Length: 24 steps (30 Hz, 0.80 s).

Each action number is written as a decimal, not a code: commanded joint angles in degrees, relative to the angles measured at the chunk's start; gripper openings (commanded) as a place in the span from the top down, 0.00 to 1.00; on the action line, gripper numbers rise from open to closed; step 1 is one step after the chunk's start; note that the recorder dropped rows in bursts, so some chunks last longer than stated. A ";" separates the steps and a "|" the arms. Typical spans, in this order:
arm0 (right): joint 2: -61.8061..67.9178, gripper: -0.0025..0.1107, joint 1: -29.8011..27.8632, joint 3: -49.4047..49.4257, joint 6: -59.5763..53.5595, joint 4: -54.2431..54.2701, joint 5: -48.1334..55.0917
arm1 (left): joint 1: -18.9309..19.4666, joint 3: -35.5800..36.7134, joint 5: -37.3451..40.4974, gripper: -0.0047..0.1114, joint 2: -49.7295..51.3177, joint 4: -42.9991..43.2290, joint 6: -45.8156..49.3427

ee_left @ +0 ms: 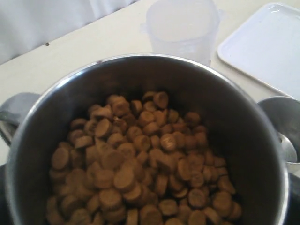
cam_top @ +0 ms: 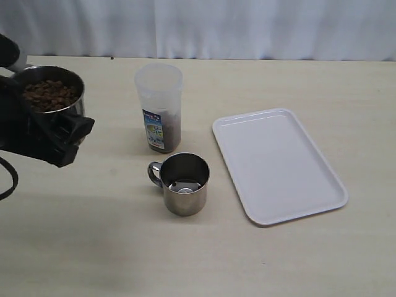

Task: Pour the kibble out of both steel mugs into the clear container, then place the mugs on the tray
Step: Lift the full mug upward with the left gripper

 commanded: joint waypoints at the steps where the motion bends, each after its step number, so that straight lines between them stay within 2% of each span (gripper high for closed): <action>1: -0.15 0.94 0.19 0.08 -0.15 -0.55 -0.14 | -1.28 -0.79 -7.19 0.96 -0.45 3.55 -7.23; 4: -0.15 0.94 0.19 0.08 -0.15 -0.55 -0.14 | -1.28 -0.79 -10.98 0.96 -0.45 0.78 -8.46; 6: -0.15 0.94 0.19 0.08 -0.15 -0.55 -0.14 | -1.28 -0.79 -10.28 0.96 -0.45 1.18 -8.13; 11: -0.15 0.94 0.19 0.08 -0.15 -0.55 -0.14 | -1.28 -2.52 0.55 0.96 0.53 8.04 -9.82; 20: -0.15 0.94 0.19 0.08 -0.15 -0.55 -0.14 | -1.39 -4.12 6.59 0.96 6.54 28.42 -28.18; 24: -0.15 0.94 0.19 0.08 -0.15 -0.55 -0.14 | -4.85 -6.57 14.87 0.96 10.00 38.09 -36.21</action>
